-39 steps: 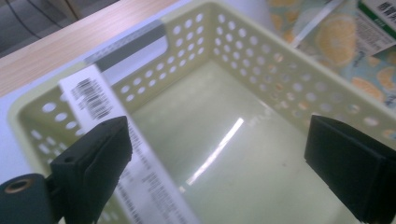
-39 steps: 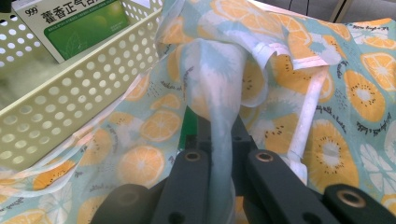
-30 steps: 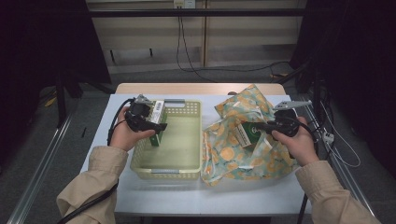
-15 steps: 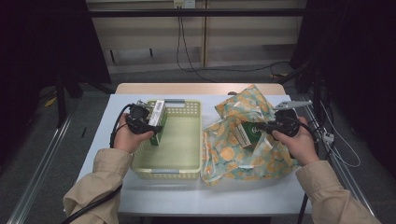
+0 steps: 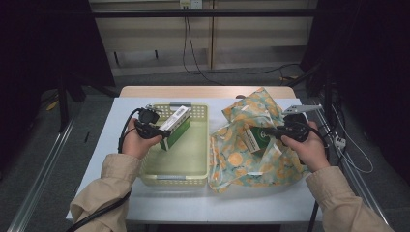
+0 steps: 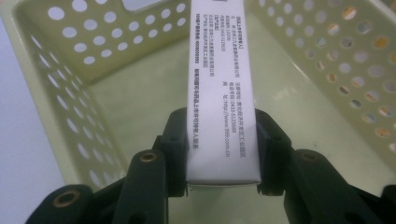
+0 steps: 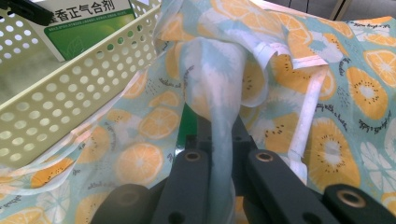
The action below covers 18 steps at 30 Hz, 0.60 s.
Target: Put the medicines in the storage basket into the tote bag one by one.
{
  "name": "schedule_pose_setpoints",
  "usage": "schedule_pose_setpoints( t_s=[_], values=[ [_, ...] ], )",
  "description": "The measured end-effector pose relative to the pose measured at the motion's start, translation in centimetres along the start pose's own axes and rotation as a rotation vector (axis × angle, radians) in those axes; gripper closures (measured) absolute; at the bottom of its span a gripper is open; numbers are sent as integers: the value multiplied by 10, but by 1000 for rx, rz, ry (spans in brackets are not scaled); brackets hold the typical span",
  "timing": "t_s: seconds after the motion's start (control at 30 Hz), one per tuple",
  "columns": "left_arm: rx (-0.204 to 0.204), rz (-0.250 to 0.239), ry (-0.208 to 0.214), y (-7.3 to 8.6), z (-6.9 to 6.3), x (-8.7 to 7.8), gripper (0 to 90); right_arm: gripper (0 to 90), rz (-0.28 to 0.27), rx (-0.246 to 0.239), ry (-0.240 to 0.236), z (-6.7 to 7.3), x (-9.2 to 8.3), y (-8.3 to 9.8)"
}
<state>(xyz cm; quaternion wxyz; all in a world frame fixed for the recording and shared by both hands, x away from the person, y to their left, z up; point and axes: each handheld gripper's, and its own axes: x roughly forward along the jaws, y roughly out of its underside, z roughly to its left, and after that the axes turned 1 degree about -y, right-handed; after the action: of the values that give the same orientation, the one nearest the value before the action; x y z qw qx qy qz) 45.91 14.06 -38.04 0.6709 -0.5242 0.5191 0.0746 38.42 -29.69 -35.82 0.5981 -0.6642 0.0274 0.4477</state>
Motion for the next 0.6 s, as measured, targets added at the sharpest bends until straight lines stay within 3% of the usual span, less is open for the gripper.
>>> schedule_pose_setpoints(
  t_s=[0.3, 0.6],
  values=[
    [34, -67, 97, -15, -11, -27, 629, 886, -1, 3, 2, -2, -1, 0],
    [142, -117, 184, -31, -38, -52, 628, 887, -1, 6, 9, -3, -3, -1]
  ],
)
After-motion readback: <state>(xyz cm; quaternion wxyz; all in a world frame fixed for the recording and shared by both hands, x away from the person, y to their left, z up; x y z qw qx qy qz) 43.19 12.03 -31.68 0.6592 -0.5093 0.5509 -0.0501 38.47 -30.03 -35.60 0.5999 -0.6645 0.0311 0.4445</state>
